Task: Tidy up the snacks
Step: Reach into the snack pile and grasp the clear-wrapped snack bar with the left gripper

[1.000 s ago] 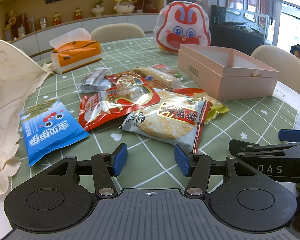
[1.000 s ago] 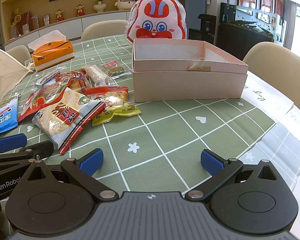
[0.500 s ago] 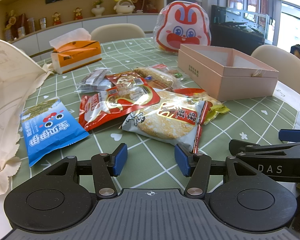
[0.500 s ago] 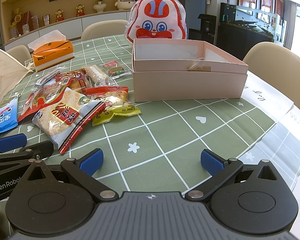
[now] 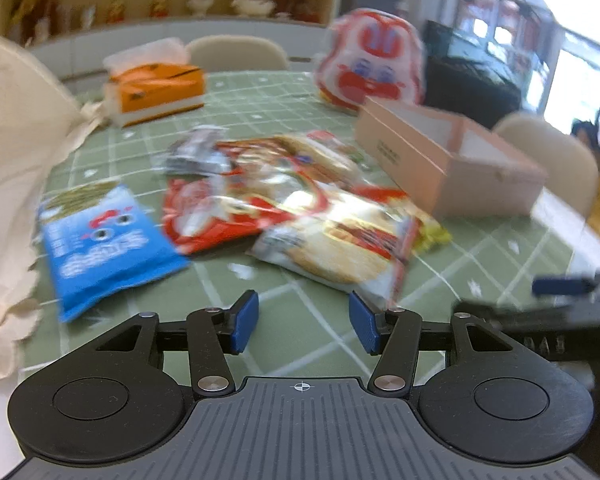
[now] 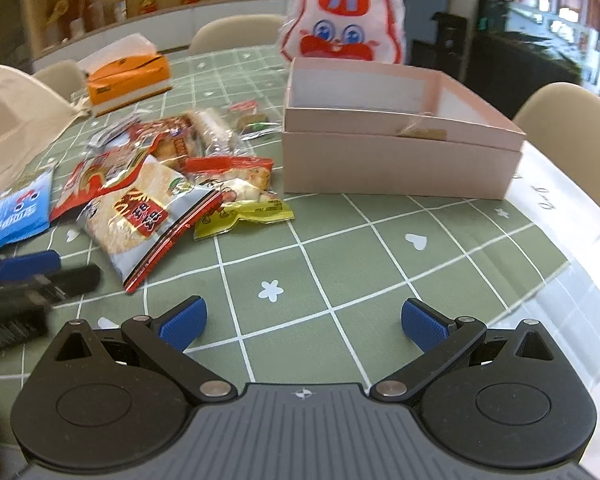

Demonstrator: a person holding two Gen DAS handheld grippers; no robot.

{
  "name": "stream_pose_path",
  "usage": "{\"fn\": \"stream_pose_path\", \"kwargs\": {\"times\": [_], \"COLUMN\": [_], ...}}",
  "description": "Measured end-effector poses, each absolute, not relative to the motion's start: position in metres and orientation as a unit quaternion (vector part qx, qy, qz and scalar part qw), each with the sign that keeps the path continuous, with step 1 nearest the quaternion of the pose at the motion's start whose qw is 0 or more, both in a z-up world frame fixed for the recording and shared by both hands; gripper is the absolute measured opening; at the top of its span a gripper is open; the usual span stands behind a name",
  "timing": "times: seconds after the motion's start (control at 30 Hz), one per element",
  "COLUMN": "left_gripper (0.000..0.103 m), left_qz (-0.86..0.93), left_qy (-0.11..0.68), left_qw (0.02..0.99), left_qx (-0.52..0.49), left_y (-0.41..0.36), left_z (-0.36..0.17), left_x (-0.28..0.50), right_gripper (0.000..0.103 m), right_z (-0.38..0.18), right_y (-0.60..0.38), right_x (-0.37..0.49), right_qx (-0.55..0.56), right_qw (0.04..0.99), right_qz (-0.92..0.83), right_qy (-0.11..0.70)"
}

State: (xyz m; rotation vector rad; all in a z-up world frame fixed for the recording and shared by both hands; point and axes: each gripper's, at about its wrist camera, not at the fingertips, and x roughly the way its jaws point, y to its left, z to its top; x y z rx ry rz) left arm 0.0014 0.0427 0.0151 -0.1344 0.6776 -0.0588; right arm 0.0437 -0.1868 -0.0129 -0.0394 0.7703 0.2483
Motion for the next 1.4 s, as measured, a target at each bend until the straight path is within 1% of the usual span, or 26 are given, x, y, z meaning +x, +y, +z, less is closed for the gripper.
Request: {"fn": "stream_pose_path", "kwargs": {"times": [0.1, 0.23, 0.27, 0.4, 0.53, 0.63, 0.7, 0.9, 0.97, 1.07, 1.13, 1.2, 1.3, 1.4], "left_gripper": [0.055, 0.055, 0.055, 0.055, 0.053, 0.053, 0.053, 0.055, 0.054, 0.054, 0.054, 0.054, 0.055, 0.054], "left_qz": [0.014, 0.07, 0.081, 0.127, 0.133, 0.128, 0.117, 0.039, 0.036, 0.042, 0.038, 0.016, -0.01, 0.038], "left_qy": [0.322, 0.309, 0.308, 0.308, 0.315, 0.325, 0.319, 0.314, 0.312, 0.28, 0.275, 0.286, 0.327, 0.357], "left_qw": [0.942, 0.942, 0.941, 0.935, 0.927, 0.923, 0.927, 0.939, 0.94, 0.948, 0.949, 0.945, 0.93, 0.927], "left_qx": [-0.093, -0.11, -0.112, -0.124, -0.157, -0.161, -0.157, -0.136, -0.135, -0.143, -0.148, -0.157, -0.165, -0.107], "left_y": [0.078, 0.123, 0.132, 0.163, 0.185, 0.184, 0.178, 0.151, 0.148, 0.149, 0.15, 0.146, 0.136, 0.117], "left_z": [0.027, 0.04, 0.041, 0.041, 0.033, 0.026, 0.023, 0.017, 0.021, 0.041, 0.052, 0.06, 0.06, 0.053], "left_x": [0.007, 0.015, 0.017, 0.03, 0.043, 0.054, 0.06, 0.077, 0.078, 0.079, 0.089, 0.109, 0.156, 0.202], "right_gripper": [0.103, 0.103, 0.101, 0.1, 0.1, 0.1, 0.1, 0.1, 0.1, 0.1, 0.1, 0.1, 0.1, 0.1], "right_z": [-0.011, -0.006, -0.003, 0.013, 0.027, 0.031, 0.029, 0.019, 0.02, 0.023, 0.02, 0.016, 0.011, 0.009], "right_y": [-0.19, -0.183, -0.18, -0.161, -0.149, -0.142, -0.14, -0.137, -0.139, -0.14, -0.143, -0.147, -0.152, -0.162], "right_x": [0.048, 0.062, 0.063, 0.056, 0.059, 0.072, 0.077, 0.08, 0.08, 0.084, 0.085, 0.086, 0.086, 0.089], "right_qx": [-0.027, -0.05, -0.049, -0.075, -0.061, -0.051, -0.041, -0.04, -0.039, -0.032, -0.019, -0.01, -0.012, -0.009], "right_qw": [0.914, 0.905, 0.906, 0.925, 0.94, 0.929, 0.925, 0.919, 0.92, 0.924, 0.923, 0.919, 0.92, 0.925], "right_qz": [0.137, 0.168, 0.171, 0.186, 0.194, 0.22, 0.225, 0.233, 0.232, 0.23, 0.237, 0.247, 0.25, 0.244], "right_qy": [0.381, 0.388, 0.383, 0.323, 0.276, 0.295, 0.304, 0.316, 0.313, 0.304, 0.304, 0.307, 0.301, 0.292]}}
